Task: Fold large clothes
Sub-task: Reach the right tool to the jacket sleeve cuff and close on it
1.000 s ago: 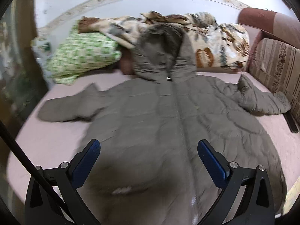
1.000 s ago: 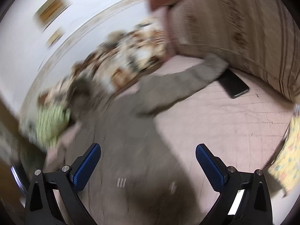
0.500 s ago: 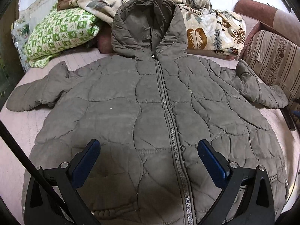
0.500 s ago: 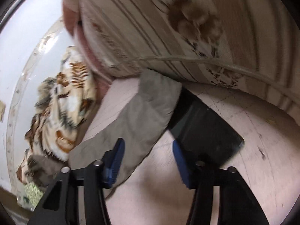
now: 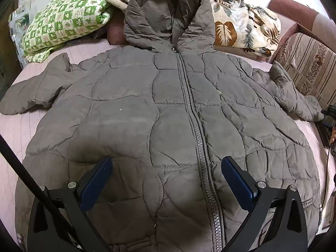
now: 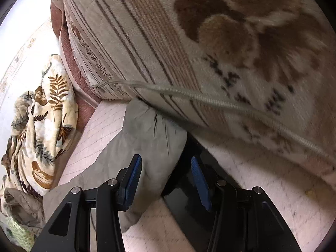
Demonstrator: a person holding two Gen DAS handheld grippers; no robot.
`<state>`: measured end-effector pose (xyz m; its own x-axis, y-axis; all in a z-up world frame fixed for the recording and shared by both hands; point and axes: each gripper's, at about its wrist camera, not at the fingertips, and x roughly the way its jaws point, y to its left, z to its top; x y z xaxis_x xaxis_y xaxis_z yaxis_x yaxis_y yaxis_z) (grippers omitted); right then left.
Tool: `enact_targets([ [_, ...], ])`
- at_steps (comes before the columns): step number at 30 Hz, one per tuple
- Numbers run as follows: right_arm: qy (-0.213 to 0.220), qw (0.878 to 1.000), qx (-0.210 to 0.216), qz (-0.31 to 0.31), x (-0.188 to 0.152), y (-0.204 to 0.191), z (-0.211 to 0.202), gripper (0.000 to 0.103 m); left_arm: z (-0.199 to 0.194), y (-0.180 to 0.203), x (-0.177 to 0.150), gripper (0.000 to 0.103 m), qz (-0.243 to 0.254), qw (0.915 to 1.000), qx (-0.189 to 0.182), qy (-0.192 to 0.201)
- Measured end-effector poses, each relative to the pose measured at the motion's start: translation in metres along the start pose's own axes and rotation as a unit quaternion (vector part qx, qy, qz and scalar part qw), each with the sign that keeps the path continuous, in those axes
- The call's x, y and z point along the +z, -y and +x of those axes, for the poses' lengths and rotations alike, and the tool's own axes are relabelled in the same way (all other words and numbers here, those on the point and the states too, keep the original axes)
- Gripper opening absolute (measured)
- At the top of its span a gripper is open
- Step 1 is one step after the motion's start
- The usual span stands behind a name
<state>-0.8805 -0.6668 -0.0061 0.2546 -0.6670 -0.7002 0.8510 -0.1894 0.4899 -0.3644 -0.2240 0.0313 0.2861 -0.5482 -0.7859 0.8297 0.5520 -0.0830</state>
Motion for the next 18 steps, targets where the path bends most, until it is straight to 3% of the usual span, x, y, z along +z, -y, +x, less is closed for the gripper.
enact_targets([
  [5, -0.002, 1.000, 0.000, -0.030, 0.002, -0.013, 0.012, 0.040, 0.002, 0.001, -0.001, 0.103, 0.005, 1.0000, 0.000, -0.003],
  [7, -0.005, 1.000, -0.005, -0.030, 0.001, -0.013, 0.016, 0.025, 0.004, 0.002, -0.001, 0.103, 0.005, 1.0000, 0.001, -0.005],
  [10, -0.006, 1.000, -0.006, -0.028, -0.001, -0.011, 0.018, 0.015, 0.006, 0.004, -0.001, 0.103, 0.006, 0.9999, 0.001, -0.009],
  [18, 0.009, 0.999, 0.001, -0.033, -0.003, -0.019, 0.003, 0.009, 0.002, 0.002, -0.003, 0.103, 0.001, 1.0000, -0.002, -0.008],
])
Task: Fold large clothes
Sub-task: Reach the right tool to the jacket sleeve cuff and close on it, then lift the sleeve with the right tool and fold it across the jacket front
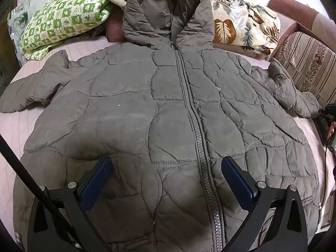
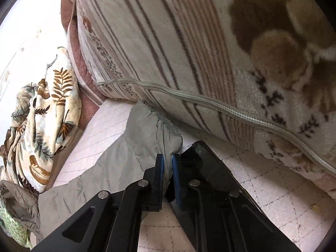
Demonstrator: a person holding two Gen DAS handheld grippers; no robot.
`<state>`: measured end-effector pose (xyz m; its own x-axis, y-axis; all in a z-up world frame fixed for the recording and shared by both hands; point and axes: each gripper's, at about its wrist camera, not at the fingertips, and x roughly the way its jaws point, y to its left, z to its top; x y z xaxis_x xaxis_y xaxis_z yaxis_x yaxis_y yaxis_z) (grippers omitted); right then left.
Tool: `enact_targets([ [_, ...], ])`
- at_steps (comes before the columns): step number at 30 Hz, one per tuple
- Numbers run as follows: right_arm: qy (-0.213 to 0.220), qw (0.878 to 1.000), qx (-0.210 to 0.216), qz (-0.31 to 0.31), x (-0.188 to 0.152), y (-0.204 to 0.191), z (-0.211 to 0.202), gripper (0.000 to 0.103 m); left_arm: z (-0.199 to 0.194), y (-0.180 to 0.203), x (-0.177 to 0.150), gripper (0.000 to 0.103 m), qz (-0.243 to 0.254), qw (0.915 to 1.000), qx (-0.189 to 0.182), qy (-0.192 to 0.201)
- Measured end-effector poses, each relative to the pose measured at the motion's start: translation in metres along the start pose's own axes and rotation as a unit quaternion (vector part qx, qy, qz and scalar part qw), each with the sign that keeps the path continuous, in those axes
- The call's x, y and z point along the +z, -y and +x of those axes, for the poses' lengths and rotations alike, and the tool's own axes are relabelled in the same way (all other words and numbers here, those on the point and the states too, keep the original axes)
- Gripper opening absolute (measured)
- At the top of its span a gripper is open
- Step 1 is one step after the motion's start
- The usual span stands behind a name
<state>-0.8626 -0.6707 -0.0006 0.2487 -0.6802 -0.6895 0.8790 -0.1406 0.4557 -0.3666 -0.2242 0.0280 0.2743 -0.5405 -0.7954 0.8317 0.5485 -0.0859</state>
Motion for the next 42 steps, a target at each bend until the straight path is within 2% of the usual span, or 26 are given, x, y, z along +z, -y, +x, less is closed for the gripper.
enact_targets([
  [11, 0.017, 1.000, 0.024, -0.010, 0.003, -0.015, -0.019, 0.008, -0.003, 0.000, -0.001, 0.103, 0.001, 1.0000, 0.003, 0.002],
  [15, 0.051, 0.997, 0.051, -0.023, 0.007, -0.041, -0.050, 0.008, -0.008, -0.001, 0.000, 0.103, -0.002, 0.9999, 0.002, 0.010],
  [20, 0.101, 0.988, 0.104, -0.049, 0.005, -0.087, -0.106, 0.007, -0.015, -0.002, 0.002, 0.103, -0.002, 0.9997, 0.004, 0.024],
  [23, 0.123, 0.979, 0.143, -0.075, -0.004, -0.121, -0.142, 0.007, -0.020, -0.004, 0.003, 0.103, -0.004, 0.9995, 0.006, 0.032],
  [26, 0.124, 0.967, 0.199, -0.099, -0.022, -0.154, -0.172, 0.005, -0.027, -0.008, 0.005, 0.103, -0.011, 0.9990, 0.004, 0.043],
  [28, 0.115, 0.957, 0.238, -0.120, -0.040, -0.185, -0.192, 0.002, -0.031, -0.011, 0.005, 0.103, -0.017, 0.9985, 0.008, 0.051],
  [34, 0.074, 0.925, 0.310, -0.206, -0.099, -0.270, -0.228, 0.001, -0.036, -0.028, 0.007, 0.103, -0.036, 0.9976, 0.011, 0.058],
  [36, 0.068, 0.922, 0.307, -0.224, -0.114, -0.284, -0.229, 0.002, -0.035, -0.034, 0.006, 0.103, -0.039, 0.9975, 0.018, 0.055],
  [39, 0.066, 0.930, 0.287, -0.219, -0.114, -0.273, -0.227, 0.002, -0.035, -0.046, 0.005, 0.103, -0.059, 0.9971, 0.007, 0.048],
  [40, 0.063, 0.934, 0.272, -0.221, -0.110, -0.263, -0.222, 0.005, -0.037, -0.049, 0.005, 0.103, -0.066, 0.9966, 0.002, 0.049],
  [42, 0.086, 0.953, 0.196, -0.212, -0.096, -0.230, -0.207, 0.011, -0.038, -0.051, 0.005, 0.103, -0.066, 0.9964, 0.003, 0.053],
])
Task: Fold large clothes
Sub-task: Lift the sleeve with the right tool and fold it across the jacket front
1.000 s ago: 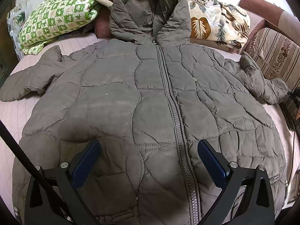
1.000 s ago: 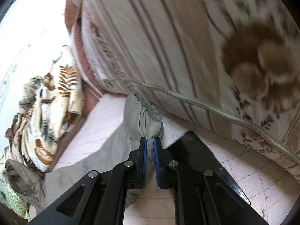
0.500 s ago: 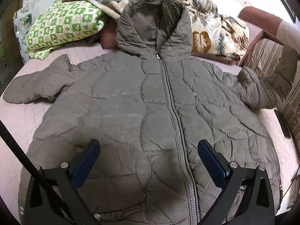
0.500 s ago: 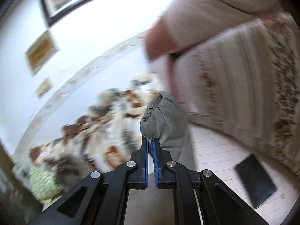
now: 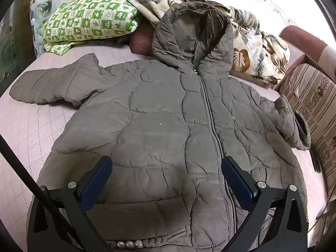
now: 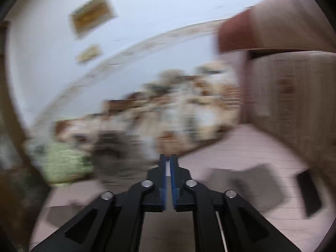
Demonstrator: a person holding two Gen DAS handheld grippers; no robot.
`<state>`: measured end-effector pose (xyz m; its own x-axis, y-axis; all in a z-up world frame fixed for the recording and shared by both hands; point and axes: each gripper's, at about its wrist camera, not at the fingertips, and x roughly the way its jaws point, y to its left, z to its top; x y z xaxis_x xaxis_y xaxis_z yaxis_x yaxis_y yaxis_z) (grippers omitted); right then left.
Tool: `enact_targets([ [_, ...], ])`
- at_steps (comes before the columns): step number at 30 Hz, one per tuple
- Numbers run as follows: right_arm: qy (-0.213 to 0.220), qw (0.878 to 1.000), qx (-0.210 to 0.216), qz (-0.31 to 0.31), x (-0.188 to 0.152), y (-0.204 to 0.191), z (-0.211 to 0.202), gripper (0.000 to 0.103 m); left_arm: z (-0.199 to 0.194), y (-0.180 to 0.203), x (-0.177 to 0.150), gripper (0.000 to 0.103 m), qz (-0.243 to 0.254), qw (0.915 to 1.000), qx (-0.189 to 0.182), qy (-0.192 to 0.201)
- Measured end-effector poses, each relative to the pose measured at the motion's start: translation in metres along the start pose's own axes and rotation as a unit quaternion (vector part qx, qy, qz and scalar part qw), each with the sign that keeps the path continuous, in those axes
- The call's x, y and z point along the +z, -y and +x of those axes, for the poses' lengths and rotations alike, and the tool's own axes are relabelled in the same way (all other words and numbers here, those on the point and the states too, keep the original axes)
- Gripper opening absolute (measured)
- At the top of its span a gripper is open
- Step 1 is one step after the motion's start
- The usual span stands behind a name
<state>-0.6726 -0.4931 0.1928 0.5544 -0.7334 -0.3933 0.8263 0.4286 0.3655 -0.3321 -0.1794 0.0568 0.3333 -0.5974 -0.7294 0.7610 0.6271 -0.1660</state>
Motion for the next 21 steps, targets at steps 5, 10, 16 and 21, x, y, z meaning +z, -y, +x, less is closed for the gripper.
enact_targets([
  [5, -0.073, 0.988, -0.133, -0.023, -0.047, 0.086, 0.029, 0.031, 0.005, 0.007, -0.001, 0.103, 0.008, 0.9998, -0.011, -0.011],
  [10, -0.154, 0.960, -0.160, -0.171, -0.099, 0.079, 0.078, 0.042, 0.009, 0.016, -0.005, 0.103, 0.028, 0.9995, -0.002, -0.013],
  [16, -0.133, 0.923, -0.208, -0.296, -0.121, 0.058, 0.115, 0.074, 0.016, 0.019, -0.008, 0.103, 0.034, 0.9992, 0.010, -0.017],
  [21, -0.160, 0.921, -0.244, -0.259, -0.123, 0.091, 0.136, 0.017, 0.016, 0.018, -0.007, 0.103, 0.037, 0.9991, 0.008, -0.017],
])
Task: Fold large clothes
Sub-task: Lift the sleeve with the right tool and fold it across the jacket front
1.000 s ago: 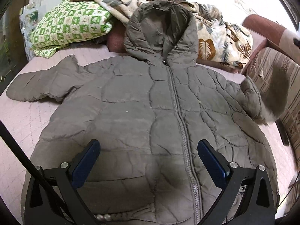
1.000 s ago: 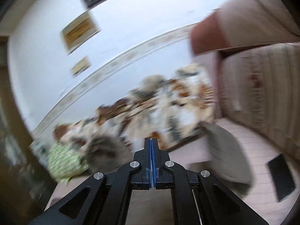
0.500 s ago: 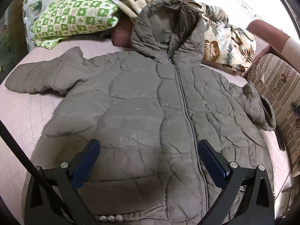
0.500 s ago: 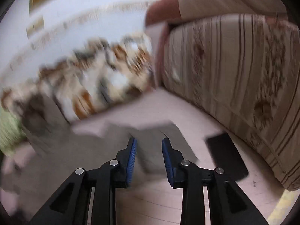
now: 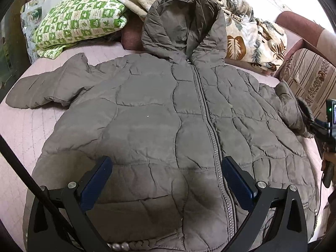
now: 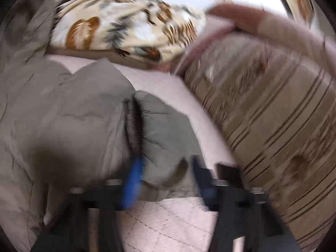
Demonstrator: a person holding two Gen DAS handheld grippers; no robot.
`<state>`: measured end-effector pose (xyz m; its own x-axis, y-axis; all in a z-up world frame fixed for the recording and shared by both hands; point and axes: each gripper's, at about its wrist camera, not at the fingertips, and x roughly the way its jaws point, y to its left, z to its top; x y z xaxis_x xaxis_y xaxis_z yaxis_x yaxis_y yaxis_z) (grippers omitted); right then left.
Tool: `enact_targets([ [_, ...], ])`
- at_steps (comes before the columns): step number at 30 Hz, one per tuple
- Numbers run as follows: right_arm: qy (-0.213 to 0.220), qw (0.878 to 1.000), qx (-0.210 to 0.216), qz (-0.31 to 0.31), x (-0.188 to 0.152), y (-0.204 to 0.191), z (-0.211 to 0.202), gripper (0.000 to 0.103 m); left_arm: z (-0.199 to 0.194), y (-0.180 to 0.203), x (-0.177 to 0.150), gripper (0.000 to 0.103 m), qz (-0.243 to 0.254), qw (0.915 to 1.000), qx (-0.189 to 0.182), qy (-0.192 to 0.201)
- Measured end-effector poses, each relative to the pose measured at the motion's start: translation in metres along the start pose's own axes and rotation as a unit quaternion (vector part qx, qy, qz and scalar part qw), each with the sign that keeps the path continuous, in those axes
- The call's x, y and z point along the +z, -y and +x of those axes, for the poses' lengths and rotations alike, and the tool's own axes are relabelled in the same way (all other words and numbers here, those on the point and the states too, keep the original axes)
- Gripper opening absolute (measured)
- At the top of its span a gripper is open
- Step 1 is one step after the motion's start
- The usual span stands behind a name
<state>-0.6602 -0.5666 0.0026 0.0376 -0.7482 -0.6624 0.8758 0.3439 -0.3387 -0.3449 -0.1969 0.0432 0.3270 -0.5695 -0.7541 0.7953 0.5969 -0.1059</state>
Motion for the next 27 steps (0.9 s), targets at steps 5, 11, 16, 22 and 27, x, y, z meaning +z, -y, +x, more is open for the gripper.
enact_targets([
  [5, 0.027, 0.993, 0.029, 0.114, 0.012, 0.043, -0.025, 0.011, -0.003, 0.000, 0.000, 0.103, -0.003, 1.0000, -0.003, 0.003],
  [11, 0.131, 0.949, 0.142, 0.249, 0.038, 0.071, -0.105, 0.011, -0.010, 0.001, 0.002, 0.103, -0.002, 0.9998, -0.003, 0.018],
  [16, 0.197, 0.919, 0.247, 0.234, 0.061, 0.028, -0.175, 0.011, -0.019, -0.006, 0.007, 0.103, -0.008, 0.9993, 0.006, 0.037],
  [22, 0.207, 0.905, 0.339, 0.154, 0.068, -0.066, -0.223, 0.011, -0.022, -0.017, 0.009, 0.103, -0.016, 0.9988, 0.016, 0.044],
  [27, 0.163, 0.902, 0.387, 0.102, 0.064, -0.141, -0.216, 0.011, -0.019, -0.034, 0.010, 0.103, -0.043, 0.9981, 0.023, 0.037],
])
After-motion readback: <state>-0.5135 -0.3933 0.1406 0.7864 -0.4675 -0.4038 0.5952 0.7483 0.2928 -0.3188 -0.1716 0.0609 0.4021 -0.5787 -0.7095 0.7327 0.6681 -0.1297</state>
